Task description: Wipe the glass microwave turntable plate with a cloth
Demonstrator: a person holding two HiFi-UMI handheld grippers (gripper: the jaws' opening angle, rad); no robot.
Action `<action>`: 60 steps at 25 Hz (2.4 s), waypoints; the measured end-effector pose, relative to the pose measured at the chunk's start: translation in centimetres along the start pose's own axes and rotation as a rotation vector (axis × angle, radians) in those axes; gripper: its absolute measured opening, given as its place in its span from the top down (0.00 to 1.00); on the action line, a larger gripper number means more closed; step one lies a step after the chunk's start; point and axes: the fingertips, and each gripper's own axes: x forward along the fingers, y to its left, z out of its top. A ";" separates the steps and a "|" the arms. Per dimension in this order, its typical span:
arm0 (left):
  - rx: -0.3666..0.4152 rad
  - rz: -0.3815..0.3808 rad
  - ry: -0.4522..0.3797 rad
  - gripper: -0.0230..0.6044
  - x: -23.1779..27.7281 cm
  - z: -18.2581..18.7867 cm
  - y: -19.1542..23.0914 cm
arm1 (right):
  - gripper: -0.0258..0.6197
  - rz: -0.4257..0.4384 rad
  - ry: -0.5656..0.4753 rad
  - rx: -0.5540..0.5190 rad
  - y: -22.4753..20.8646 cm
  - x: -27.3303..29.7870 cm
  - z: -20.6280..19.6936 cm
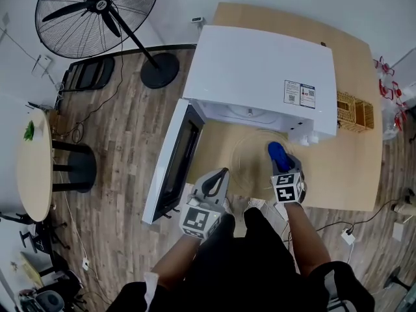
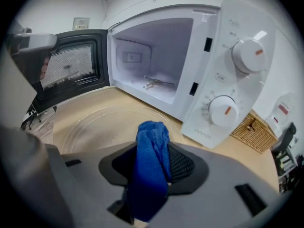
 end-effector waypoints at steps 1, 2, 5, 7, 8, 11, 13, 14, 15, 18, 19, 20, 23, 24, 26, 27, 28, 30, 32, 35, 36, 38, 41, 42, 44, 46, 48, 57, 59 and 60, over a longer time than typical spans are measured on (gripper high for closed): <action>-0.002 -0.001 0.002 0.96 0.0 0.0 -0.1 | 0.71 -0.010 0.001 0.001 -0.4 -0.1 -0.1; -0.004 0.000 0.004 0.96 0.1 0.0 -0.1 | 0.71 -0.021 0.002 -0.001 -0.9 -0.1 -0.2; -0.006 0.001 0.005 0.96 0.1 0.0 -0.1 | 0.71 -0.052 0.006 -0.016 -2.1 -0.3 -0.7; -0.004 0.000 0.006 0.96 0.1 0.0 -0.1 | 0.71 -0.068 0.010 -0.020 -2.9 -0.5 -1.1; -0.004 0.000 0.007 0.96 0.2 0.0 -0.1 | 0.71 -0.073 0.012 -0.021 -3.2 -0.5 -1.2; -0.002 0.002 0.009 0.96 0.3 -0.1 0.0 | 0.71 -0.078 0.011 -0.022 -3.8 -0.5 -1.3; 0.001 -0.002 0.008 0.96 0.4 0.0 0.0 | 0.72 -0.080 -0.001 -0.028 -3.8 -0.6 -1.2; 0.002 -0.006 0.007 0.96 0.5 0.1 -0.1 | 0.72 -0.082 -0.011 -0.032 -3.7 -0.8 -1.1; 0.003 -0.009 0.006 0.96 0.5 0.1 -0.2 | 0.72 -0.078 -0.027 -0.032 -3.4 -1.0 -0.9; 0.003 -0.008 0.006 0.96 0.4 0.2 -0.1 | 0.72 -0.026 -0.102 -0.021 -1.3 -1.7 0.4; 0.005 -0.007 0.007 0.96 0.4 0.3 -0.1 | 0.72 0.002 -0.127 -0.024 -0.3 -1.8 1.0; 0.009 -0.008 0.007 0.96 0.5 0.3 -0.1 | 0.72 0.034 -0.146 -0.028 0.9 -1.9 1.4; 0.021 -0.013 0.004 0.96 0.7 0.6 -0.1 | 0.72 0.138 -0.174 -0.029 4.8 -2.1 2.2; 0.023 -0.014 0.002 0.96 0.7 0.7 -0.2 | 0.72 0.171 -0.179 -0.036 6.0 -2.3 2.4; 0.021 -0.013 0.002 0.96 0.6 0.7 -0.1 | 0.72 0.234 -0.184 -0.057 8.5 -2.6 2.8; 0.019 -0.011 0.003 0.96 0.5 0.6 -0.1 | 0.72 0.263 -0.185 -0.069 9.8 -2.9 2.9; 0.016 -0.009 0.006 0.96 0.4 0.4 -0.1 | 0.72 0.290 -0.185 -0.085 10.9 -3.1 2.9; 0.009 -0.004 0.015 0.96 0.2 0.0 0.0 | 0.72 0.334 -0.175 -0.116 13.0 -3.3 2.5; -0.003 0.008 0.022 0.96 0.1 -0.2 0.3 | 0.72 0.363 -0.152 -0.132 14.4 -3.3 2.0; -0.008 0.025 0.020 0.96 -0.2 0.0 0.8 | 0.73 0.378 -0.120 -0.148 15.3 -3.0 1.4; -0.007 0.027 0.018 0.96 -0.2 0.1 0.9 | 0.73 0.377 -0.115 -0.152 15.4 -2.9 1.4; -0.003 0.028 0.014 0.96 -0.3 0.2 1.1 | 0.73 0.370 -0.109 -0.160 15.3 -2.8 1.3; -0.006 0.029 0.012 0.96 -0.3 0.2 1.2 | 0.73 0.345 -0.103 -0.163 14.7 -2.8 1.0; -0.007 0.028 0.013 0.96 -0.3 0.1 1.2 | 0.73 0.333 -0.100 -0.158 14.3 -2.8 0.8; -0.008 0.027 0.019 0.96 -0.3 0.0 1.1 | 0.73 0.306 -0.093 -0.141 13.2 -2.9 0.4; -0.008 0.023 0.022 0.96 -0.2 -0.1 0.9 | 0.73 0.278 -0.085 -0.115 11.9 -3.0 -0.2; -0.007 0.014 0.020 0.96 -0.2 0.0 0.8 | 0.73 0.243 -0.077 -0.091 10.1 -3.2 -0.9; 0.001 -0.011 0.006 0.96 0.1 0.4 0.2 | 0.73 0.068 -0.048 -0.028 2.2 -3.5 -3.5; 0.005 -0.014 -0.003 0.96 0.0 0.7 0.0 | 0.73 0.037 -0.054 -0.052 1.0 -3.6 -3.6; 0.006 -0.015 -0.005 0.96 0.0 0.8 -0.1 | 0.73 0.024 -0.057 -0.065 0.6 -3.6 -3.6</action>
